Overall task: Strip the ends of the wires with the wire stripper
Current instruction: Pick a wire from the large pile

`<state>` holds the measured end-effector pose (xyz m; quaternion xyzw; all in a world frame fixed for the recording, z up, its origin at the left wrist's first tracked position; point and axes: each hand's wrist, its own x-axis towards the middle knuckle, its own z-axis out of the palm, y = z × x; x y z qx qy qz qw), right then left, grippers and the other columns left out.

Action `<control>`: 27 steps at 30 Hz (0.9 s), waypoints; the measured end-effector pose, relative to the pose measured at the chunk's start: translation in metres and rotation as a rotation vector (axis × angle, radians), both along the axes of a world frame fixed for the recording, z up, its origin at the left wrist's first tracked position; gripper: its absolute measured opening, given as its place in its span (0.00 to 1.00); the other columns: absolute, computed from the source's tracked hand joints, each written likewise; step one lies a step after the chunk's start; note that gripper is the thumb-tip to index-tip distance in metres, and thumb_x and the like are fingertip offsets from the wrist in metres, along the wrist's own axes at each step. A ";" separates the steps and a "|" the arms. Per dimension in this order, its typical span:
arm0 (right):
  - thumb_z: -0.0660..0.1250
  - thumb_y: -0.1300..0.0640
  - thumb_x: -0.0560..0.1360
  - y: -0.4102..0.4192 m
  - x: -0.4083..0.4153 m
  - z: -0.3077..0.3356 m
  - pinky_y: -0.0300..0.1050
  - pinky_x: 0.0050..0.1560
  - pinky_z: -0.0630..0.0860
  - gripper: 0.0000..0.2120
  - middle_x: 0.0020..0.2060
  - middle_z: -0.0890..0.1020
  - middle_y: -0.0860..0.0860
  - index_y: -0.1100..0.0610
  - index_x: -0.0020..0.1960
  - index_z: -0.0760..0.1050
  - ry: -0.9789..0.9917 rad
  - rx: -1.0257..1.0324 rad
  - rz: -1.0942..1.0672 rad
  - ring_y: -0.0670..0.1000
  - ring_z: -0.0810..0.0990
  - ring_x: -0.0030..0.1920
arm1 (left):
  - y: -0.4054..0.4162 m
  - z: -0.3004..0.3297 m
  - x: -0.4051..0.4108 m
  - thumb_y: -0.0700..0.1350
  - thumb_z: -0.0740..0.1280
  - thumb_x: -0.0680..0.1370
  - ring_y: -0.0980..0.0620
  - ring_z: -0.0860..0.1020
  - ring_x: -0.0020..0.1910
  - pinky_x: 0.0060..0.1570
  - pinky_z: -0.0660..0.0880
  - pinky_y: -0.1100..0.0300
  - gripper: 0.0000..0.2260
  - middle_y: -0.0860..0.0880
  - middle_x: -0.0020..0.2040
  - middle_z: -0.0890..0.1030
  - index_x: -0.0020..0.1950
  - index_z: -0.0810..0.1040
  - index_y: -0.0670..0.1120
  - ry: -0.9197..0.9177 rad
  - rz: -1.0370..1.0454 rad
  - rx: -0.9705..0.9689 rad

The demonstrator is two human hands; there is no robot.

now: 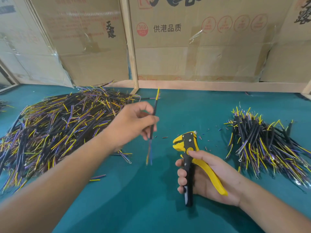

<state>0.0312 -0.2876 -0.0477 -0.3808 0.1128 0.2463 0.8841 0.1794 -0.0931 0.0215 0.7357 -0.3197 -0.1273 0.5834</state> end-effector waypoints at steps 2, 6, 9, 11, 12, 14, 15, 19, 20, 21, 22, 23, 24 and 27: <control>0.68 0.50 0.74 0.001 0.000 0.000 0.58 0.46 0.78 0.17 0.40 0.74 0.60 0.64 0.54 0.75 -0.011 0.011 -0.038 0.59 0.75 0.38 | -0.015 -0.005 -0.009 0.32 0.65 0.79 0.47 0.77 0.24 0.26 0.74 0.61 0.06 0.43 0.32 0.80 0.48 0.75 0.43 0.096 -0.063 -0.086; 0.68 0.52 0.73 0.002 0.003 -0.002 0.57 0.44 0.80 0.15 0.39 0.74 0.59 0.63 0.53 0.76 -0.089 -0.030 -0.216 0.58 0.75 0.37 | -0.042 -0.020 -0.023 0.31 0.60 0.80 0.48 0.75 0.24 0.25 0.73 0.61 0.07 0.44 0.32 0.79 0.51 0.75 0.41 0.206 -0.057 -0.166; 0.68 0.52 0.71 0.000 0.006 -0.001 0.57 0.43 0.80 0.17 0.38 0.73 0.58 0.62 0.54 0.75 -0.104 -0.041 -0.306 0.58 0.75 0.37 | -0.053 -0.033 -0.029 0.39 0.61 0.83 0.50 0.72 0.23 0.22 0.68 0.63 0.07 0.45 0.31 0.79 0.48 0.77 0.41 0.213 -0.041 -0.176; 0.69 0.52 0.70 -0.002 0.007 -0.001 0.57 0.44 0.81 0.17 0.38 0.73 0.58 0.62 0.53 0.75 -0.088 -0.034 -0.321 0.58 0.75 0.36 | -0.054 -0.039 -0.030 0.45 0.62 0.83 0.51 0.69 0.22 0.22 0.63 0.64 0.10 0.45 0.31 0.78 0.47 0.79 0.44 0.200 -0.032 -0.164; 0.69 0.52 0.70 -0.002 0.007 -0.002 0.57 0.44 0.81 0.17 0.38 0.73 0.58 0.62 0.53 0.75 -0.078 -0.032 -0.319 0.57 0.75 0.36 | -0.053 -0.041 -0.031 0.47 0.62 0.82 0.52 0.67 0.21 0.22 0.61 0.66 0.11 0.46 0.31 0.78 0.46 0.80 0.45 0.201 -0.028 -0.166; 0.69 0.51 0.70 -0.002 0.008 -0.002 0.57 0.44 0.81 0.18 0.38 0.73 0.58 0.62 0.53 0.75 -0.069 -0.034 -0.299 0.57 0.75 0.36 | -0.049 -0.043 -0.032 0.49 0.62 0.82 0.53 0.67 0.21 0.23 0.61 0.67 0.11 0.46 0.31 0.78 0.46 0.81 0.48 0.203 -0.017 -0.179; 0.69 0.51 0.70 -0.002 0.008 -0.002 0.57 0.44 0.81 0.18 0.39 0.73 0.58 0.62 0.54 0.74 -0.071 -0.039 -0.291 0.57 0.75 0.37 | -0.048 -0.044 -0.033 0.49 0.62 0.83 0.53 0.67 0.21 0.23 0.61 0.67 0.11 0.47 0.31 0.78 0.48 0.81 0.48 0.203 -0.013 -0.182; 0.71 0.51 0.69 -0.003 0.009 -0.001 0.57 0.43 0.81 0.19 0.39 0.74 0.58 0.62 0.54 0.75 -0.063 -0.049 -0.279 0.58 0.75 0.36 | -0.045 -0.046 -0.036 0.46 0.61 0.84 0.52 0.69 0.21 0.22 0.62 0.64 0.09 0.46 0.31 0.79 0.50 0.81 0.48 0.209 -0.017 -0.175; 0.71 0.51 0.69 -0.003 0.009 -0.001 0.57 0.43 0.81 0.20 0.39 0.74 0.59 0.62 0.54 0.75 -0.057 -0.048 -0.279 0.58 0.75 0.36 | -0.045 -0.046 -0.037 0.46 0.61 0.84 0.51 0.70 0.21 0.22 0.63 0.64 0.09 0.46 0.31 0.79 0.50 0.80 0.48 0.208 -0.019 -0.172; 0.71 0.51 0.69 -0.003 0.009 -0.001 0.57 0.42 0.81 0.19 0.39 0.74 0.59 0.62 0.54 0.75 -0.053 -0.046 -0.279 0.58 0.75 0.36 | -0.045 -0.046 -0.037 0.45 0.61 0.84 0.51 0.70 0.21 0.22 0.64 0.64 0.09 0.46 0.31 0.80 0.50 0.80 0.47 0.207 -0.022 -0.170; 0.71 0.51 0.69 -0.003 0.009 -0.001 0.57 0.42 0.81 0.19 0.39 0.74 0.59 0.62 0.54 0.75 -0.053 -0.045 -0.278 0.58 0.75 0.36 | -0.044 -0.045 -0.037 0.45 0.61 0.84 0.51 0.71 0.21 0.22 0.64 0.64 0.09 0.46 0.31 0.80 0.50 0.80 0.47 0.207 -0.025 -0.170; 0.70 0.51 0.69 -0.003 0.009 -0.001 0.57 0.42 0.81 0.18 0.39 0.74 0.59 0.63 0.53 0.75 -0.052 -0.045 -0.275 0.58 0.76 0.36 | -0.044 -0.044 -0.037 0.45 0.62 0.84 0.51 0.71 0.22 0.22 0.65 0.63 0.08 0.46 0.31 0.80 0.50 0.79 0.46 0.207 -0.028 -0.170; 0.70 0.52 0.70 -0.004 0.009 -0.001 0.57 0.43 0.81 0.18 0.39 0.74 0.59 0.63 0.53 0.76 -0.053 -0.045 -0.271 0.58 0.76 0.36 | -0.044 -0.043 -0.037 0.45 0.62 0.84 0.50 0.71 0.22 0.22 0.66 0.63 0.08 0.45 0.31 0.80 0.49 0.79 0.46 0.206 -0.030 -0.170; 0.70 0.52 0.70 -0.004 0.009 -0.002 0.57 0.43 0.81 0.17 0.40 0.74 0.59 0.64 0.52 0.77 -0.048 -0.043 -0.267 0.59 0.75 0.37 | -0.043 -0.042 -0.038 0.43 0.62 0.83 0.49 0.72 0.24 0.23 0.69 0.61 0.08 0.44 0.33 0.80 0.49 0.79 0.44 0.213 -0.033 -0.185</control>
